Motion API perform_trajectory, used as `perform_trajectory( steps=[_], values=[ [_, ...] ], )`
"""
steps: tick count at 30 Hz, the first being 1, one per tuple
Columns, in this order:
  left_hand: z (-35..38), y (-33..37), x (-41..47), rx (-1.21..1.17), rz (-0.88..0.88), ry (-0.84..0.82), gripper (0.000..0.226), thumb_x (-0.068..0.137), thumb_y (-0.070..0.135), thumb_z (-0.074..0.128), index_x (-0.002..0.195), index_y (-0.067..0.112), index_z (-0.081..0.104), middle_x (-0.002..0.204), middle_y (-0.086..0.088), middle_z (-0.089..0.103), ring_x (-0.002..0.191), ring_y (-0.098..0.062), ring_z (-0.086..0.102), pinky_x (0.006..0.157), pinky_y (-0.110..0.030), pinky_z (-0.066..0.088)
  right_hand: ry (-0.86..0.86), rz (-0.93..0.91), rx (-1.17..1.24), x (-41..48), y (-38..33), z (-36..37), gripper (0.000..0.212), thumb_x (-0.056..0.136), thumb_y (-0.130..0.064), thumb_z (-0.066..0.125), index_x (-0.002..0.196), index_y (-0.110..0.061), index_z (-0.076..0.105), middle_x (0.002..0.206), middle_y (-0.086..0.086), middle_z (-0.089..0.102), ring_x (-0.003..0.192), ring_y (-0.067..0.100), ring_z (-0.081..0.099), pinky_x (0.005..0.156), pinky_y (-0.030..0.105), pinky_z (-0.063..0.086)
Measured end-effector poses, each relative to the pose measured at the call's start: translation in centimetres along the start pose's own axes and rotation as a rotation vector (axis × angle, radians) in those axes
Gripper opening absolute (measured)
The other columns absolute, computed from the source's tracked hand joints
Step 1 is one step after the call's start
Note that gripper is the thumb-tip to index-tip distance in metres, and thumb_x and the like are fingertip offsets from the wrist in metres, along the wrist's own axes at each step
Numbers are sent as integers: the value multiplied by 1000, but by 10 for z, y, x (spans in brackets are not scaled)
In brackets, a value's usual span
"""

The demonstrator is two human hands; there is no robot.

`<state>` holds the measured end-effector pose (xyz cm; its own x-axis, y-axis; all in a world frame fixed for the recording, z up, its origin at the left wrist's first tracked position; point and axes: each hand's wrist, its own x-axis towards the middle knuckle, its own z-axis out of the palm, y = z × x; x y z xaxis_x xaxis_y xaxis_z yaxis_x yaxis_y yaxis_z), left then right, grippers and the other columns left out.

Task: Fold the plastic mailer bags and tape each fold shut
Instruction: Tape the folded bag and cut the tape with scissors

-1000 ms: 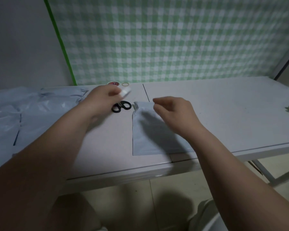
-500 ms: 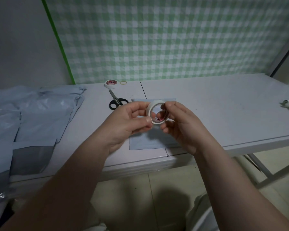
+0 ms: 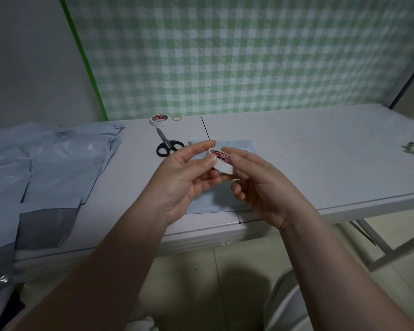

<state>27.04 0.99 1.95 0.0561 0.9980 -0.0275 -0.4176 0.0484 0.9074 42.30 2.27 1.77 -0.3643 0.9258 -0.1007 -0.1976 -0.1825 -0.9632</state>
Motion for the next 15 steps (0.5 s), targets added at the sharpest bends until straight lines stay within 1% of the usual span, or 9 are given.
perform_trajectory(
  steps=[1, 2, 3, 5, 6, 8, 11, 13, 15],
  values=[
    [0, 0, 0, -42, -20, -3, 24, 84, 3, 58, 106, 11, 65, 71, -5, 64, 57, -9, 62, 60, -23, 55, -3, -22, -37, 0, 0, 0, 36, 82, -33, 62, 115, -17, 62, 60, -9, 61, 53, 10, 46, 46, 16, 39],
    [-1, 1, 1, -75, -41, -1, 21, 85, 3, 57, 102, 12, 66, 71, -4, 65, 57, -9, 62, 59, -23, 56, -2, -45, -78, 0, 0, -1, 36, 77, -35, 64, 109, -18, 64, 64, -8, 63, 54, 11, 46, 48, 17, 39],
    [-1, 1, 1, -110, -62, 5, 17, 87, 4, 56, 99, 11, 66, 71, -4, 65, 57, -9, 62, 58, -22, 55, 0, -66, -118, -1, 1, 0, 30, 75, -35, 65, 100, -17, 66, 66, -4, 64, 54, 11, 47, 49, 17, 40],
    [-3, 1, 3, -167, -103, 16, 13, 90, 7, 55, 96, 10, 66, 68, -3, 64, 55, -8, 62, 55, -21, 55, 4, -84, -174, -1, 1, 1, 12, 82, -30, 63, 83, -17, 63, 65, 2, 63, 50, 11, 47, 47, 17, 40],
    [-4, 2, 4, -163, -118, 21, 13, 91, 9, 54, 94, 10, 66, 65, -3, 63, 54, -8, 61, 54, -21, 55, 3, -86, -191, -1, 1, 1, 12, 86, -27, 61, 80, -17, 62, 63, 3, 61, 48, 11, 46, 46, 17, 39],
    [-7, 2, 5, -22, -110, 23, 13, 93, 15, 54, 93, 13, 67, 64, -2, 59, 53, -9, 58, 53, -23, 54, -2, -84, -220, -1, 1, 1, 16, 91, -25, 57, 79, -16, 62, 58, 3, 60, 45, 10, 46, 44, 17, 37],
    [-13, 1, 7, 397, -6, -4, 12, 88, 28, 60, 90, 18, 66, 64, 7, 55, 58, -10, 49, 58, -27, 50, -20, -82, -242, -1, -4, 0, 21, 94, -22, 53, 77, -15, 63, 53, 2, 57, 41, 8, 43, 40, 16, 34],
    [-14, 2, 8, 460, 16, -23, 13, 84, 31, 62, 84, 18, 64, 66, 6, 54, 60, -11, 48, 57, -27, 48, -38, -80, -234, -2, -7, -1, 24, 95, -21, 51, 74, -16, 62, 50, 1, 55, 39, 8, 40, 39, 16, 32],
    [-12, 3, 7, 388, 1, -54, 16, 82, 33, 59, 82, 16, 61, 68, 2, 51, 58, -11, 48, 54, -24, 49, -53, -71, -209, -1, -9, -2, 23, 94, -23, 51, 74, -17, 63, 49, -1, 51, 38, 7, 36, 39, 15, 28]
  ],
)
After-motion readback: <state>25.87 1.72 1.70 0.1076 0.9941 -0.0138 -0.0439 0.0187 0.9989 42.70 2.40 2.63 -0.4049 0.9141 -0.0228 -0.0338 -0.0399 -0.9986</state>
